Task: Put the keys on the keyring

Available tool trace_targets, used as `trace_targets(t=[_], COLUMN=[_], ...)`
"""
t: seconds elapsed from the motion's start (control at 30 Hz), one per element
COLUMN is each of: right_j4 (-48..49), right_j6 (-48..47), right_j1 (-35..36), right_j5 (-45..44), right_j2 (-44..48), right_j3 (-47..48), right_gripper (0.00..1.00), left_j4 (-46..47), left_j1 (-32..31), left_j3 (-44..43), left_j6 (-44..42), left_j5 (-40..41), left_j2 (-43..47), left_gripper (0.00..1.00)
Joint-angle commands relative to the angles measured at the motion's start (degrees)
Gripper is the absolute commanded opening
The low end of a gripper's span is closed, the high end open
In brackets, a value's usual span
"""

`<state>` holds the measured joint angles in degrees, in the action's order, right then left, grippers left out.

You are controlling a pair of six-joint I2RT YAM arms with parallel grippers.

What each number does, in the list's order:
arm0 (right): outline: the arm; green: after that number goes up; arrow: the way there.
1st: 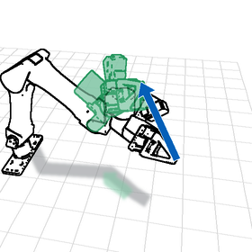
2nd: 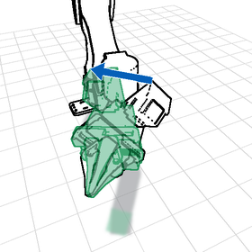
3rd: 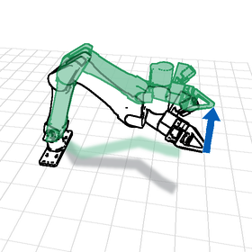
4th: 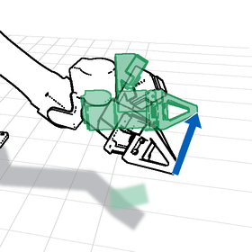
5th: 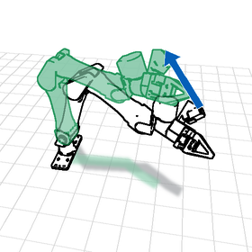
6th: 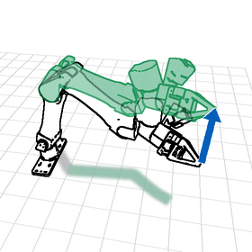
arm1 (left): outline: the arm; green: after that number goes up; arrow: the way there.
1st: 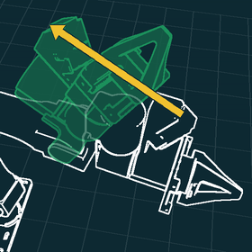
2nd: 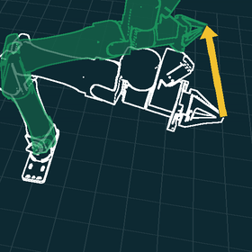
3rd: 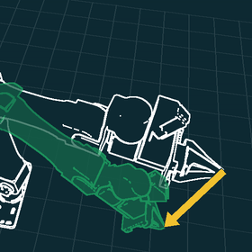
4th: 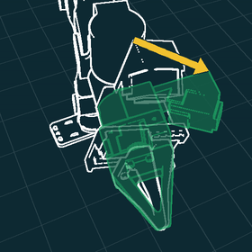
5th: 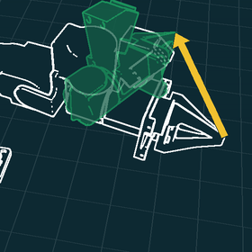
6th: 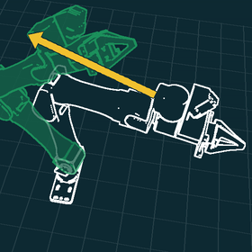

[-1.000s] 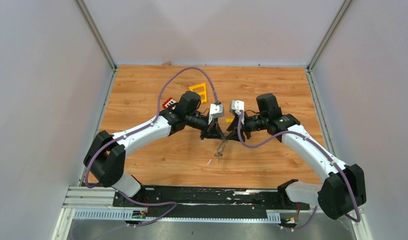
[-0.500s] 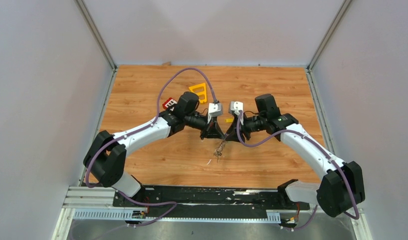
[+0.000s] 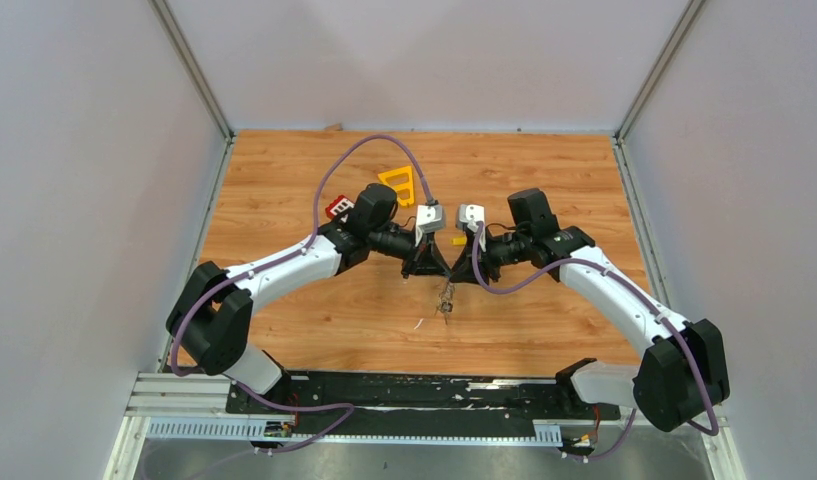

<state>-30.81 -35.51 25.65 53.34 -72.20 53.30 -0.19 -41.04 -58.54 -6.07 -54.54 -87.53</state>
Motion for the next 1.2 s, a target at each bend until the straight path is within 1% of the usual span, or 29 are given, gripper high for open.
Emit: trace_targets(t=[0.0,0.1,0.2,0.23,0.37,0.43,0.67,0.77,0.9,1.0,1.17], right_j4=[0.5,0.8,1.8,2.3,3.3,3.3,1.2,0.7,-1.3,-2.3,-4.8], right_j6=[-0.1,0.6,1.6,2.0,2.4,1.8,-1.6,-1.9,-3.4,-4.2,-6.0], right_j1=[0.3,0.4,0.3,0.4,0.4,0.4,0.4,0.4,0.8,0.9,0.9], right_j5=[2.6,2.2,1.8,1.6,0.8,0.7,0.6,-0.1,-1.6,-2.7,-4.0], right_j2=[-0.3,-0.4,-0.2,0.0,1.4,2.2,3.6,3.9,4.3,5.2,6.6], right_j3=[2.4,2.6,2.6,2.5,1.8,1.6,1.5,1.4,1.5,1.4,2.5], right_gripper=[0.25,0.14,0.01,0.0,0.0,0.0,0.0,0.0,0.0,0.0,0.0], left_j4=[3.5,3.7,4.0,4.0,3.9,3.5,0.5,-2.9,-5.7,-9.1,-18.9], left_j1=[0.3,0.3,0.3,0.3,0.4,0.4,0.7,0.7,0.9,1.4,2.2], left_j3=[0.1,0.3,0.6,0.7,0.9,0.8,-0.9,-2.1,-3.2,-4.3,-7.9], left_j6=[0.6,0.6,0.6,0.5,0.0,-0.5,-3.0,-4.8,-6.9,-10.2,-19.6], left_j5=[-1.6,-1.6,-1.5,-1.5,-1.2,-0.9,1.4,2.5,2.8,2.2,1.5], left_j2=[2.4,2.4,2.3,2.3,2.3,2.3,2.4,2.6,3.0,3.2,4.2], left_gripper=[0.0,0.0,0.0,0.0,0.0,0.03,0.22,0.27,0.31,0.34,0.37])
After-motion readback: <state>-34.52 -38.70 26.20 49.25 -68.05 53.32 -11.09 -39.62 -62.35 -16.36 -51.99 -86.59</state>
